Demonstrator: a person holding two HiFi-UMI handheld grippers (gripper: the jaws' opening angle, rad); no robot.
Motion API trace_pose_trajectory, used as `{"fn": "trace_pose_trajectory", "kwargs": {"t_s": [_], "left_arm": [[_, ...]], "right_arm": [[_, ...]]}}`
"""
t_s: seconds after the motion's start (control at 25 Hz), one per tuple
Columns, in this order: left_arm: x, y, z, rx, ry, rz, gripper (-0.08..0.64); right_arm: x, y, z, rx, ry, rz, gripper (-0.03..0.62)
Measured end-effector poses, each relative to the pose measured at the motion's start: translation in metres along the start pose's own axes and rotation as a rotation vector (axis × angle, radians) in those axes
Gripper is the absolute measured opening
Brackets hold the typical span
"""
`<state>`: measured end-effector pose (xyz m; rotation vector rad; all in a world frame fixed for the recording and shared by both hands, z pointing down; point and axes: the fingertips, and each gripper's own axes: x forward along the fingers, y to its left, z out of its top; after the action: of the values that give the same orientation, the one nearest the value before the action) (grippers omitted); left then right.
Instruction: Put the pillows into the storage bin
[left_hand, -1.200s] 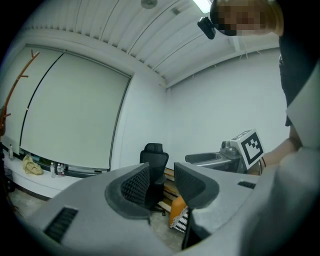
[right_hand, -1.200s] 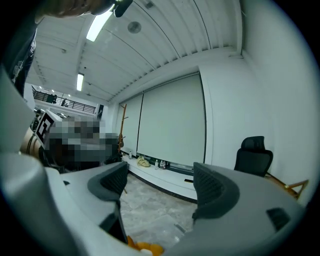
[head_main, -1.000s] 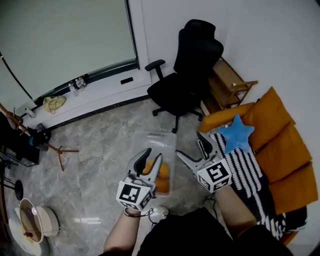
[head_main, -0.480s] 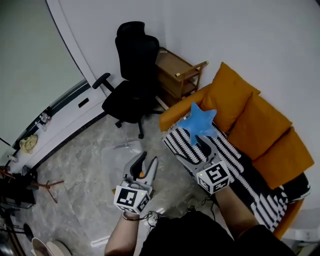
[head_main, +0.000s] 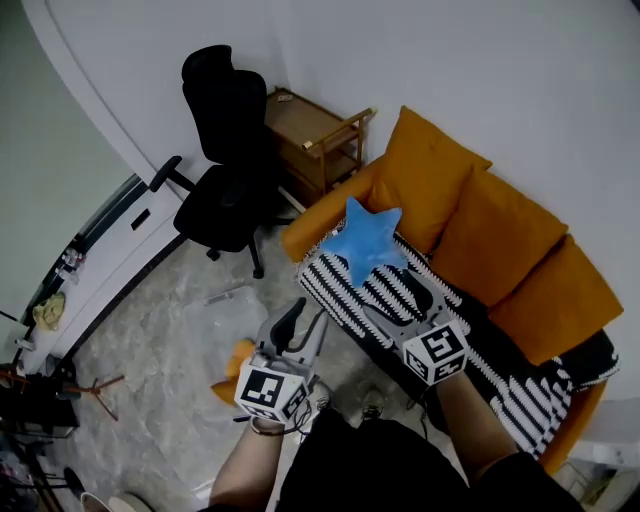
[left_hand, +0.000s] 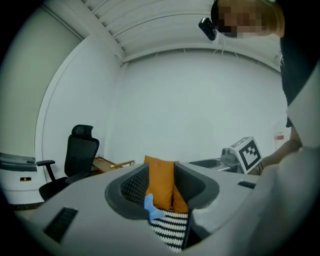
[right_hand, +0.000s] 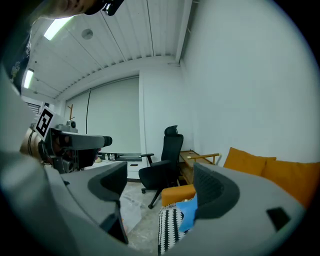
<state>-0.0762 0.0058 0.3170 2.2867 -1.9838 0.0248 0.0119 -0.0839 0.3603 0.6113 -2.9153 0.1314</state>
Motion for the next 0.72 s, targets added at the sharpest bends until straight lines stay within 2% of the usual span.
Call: {"fn": "trace_pose_trajectory", "kwargs": {"t_s": [0.32, 0.72], "left_arm": [[0.067, 0.006, -0.017, -0.031, 0.005, -0.107, 0.141], [0.137, 0.071, -0.024, -0.05, 0.047, -0.269, 0.141]], "right_arm": [[0.008, -0.053, -0.024, 0.005, 0.056, -0.099, 0.422], [0.083, -0.096, -0.023, 0.021, 0.118, -0.238, 0.433]]}}
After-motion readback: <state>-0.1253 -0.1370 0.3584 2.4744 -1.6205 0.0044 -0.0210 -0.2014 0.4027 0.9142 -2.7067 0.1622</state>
